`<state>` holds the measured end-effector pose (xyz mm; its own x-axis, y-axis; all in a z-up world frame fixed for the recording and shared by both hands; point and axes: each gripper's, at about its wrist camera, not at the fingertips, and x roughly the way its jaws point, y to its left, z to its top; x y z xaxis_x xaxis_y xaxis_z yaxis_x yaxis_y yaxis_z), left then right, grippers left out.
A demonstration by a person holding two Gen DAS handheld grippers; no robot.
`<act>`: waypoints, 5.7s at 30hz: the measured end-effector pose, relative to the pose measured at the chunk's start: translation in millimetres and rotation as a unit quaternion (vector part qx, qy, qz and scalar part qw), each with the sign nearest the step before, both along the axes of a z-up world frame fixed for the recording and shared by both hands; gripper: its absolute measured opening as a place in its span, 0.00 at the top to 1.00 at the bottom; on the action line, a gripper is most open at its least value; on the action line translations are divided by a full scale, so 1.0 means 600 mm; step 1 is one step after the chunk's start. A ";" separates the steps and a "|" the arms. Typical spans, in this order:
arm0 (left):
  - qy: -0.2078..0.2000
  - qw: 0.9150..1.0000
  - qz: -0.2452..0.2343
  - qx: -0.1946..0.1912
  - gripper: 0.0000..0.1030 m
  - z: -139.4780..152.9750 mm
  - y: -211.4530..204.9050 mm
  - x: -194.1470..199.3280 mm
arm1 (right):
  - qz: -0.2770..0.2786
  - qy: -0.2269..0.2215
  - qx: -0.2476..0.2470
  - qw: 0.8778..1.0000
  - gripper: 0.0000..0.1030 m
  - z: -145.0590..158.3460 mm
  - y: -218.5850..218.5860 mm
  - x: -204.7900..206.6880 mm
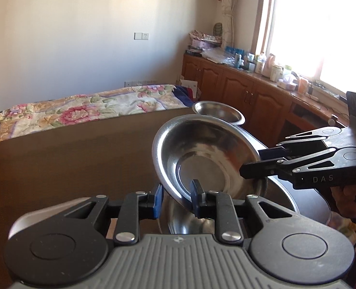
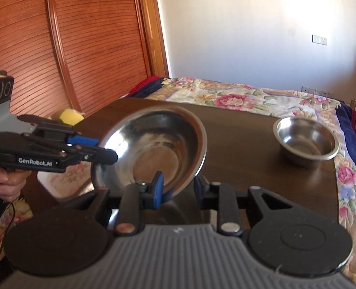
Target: Organize plates and bowls
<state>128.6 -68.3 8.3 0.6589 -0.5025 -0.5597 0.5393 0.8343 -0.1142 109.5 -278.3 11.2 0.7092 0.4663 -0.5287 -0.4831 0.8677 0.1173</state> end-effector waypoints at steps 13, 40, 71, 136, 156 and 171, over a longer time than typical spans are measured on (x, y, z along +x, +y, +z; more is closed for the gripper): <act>0.026 0.999 -0.031 0.012 0.75 -0.025 -0.008 -0.024 | 0.006 0.024 -0.002 1.000 0.72 -0.019 -0.007 -0.035; 0.034 0.999 -0.019 0.005 0.66 -0.028 0.004 -0.029 | 0.050 0.060 -0.106 0.991 0.71 0.006 0.020 -0.020; -0.010 1.000 -0.005 0.000 0.34 0.027 -0.024 -0.009 | 0.002 -0.017 -0.053 0.998 0.67 0.045 -0.027 -0.006; 0.073 0.995 -0.009 0.064 0.30 -0.018 -0.298 0.339 | -0.142 -0.016 0.075 0.987 0.52 -0.073 -0.248 0.215; 0.137 0.990 0.006 0.029 0.69 -0.046 -0.304 0.387 | -0.127 -0.004 0.089 0.988 0.64 -0.083 -0.237 0.222; 0.127 0.992 -0.008 0.021 0.77 -0.025 -0.279 0.355 | -0.131 -0.002 0.069 0.989 0.72 -0.071 -0.216 0.213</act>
<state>341.4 -235.6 -6.7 0.4864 -0.4843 -0.7272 0.5109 0.8329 -0.2130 237.2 -407.8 -31.2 0.8170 0.3330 -0.4708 -0.2439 0.9393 0.2412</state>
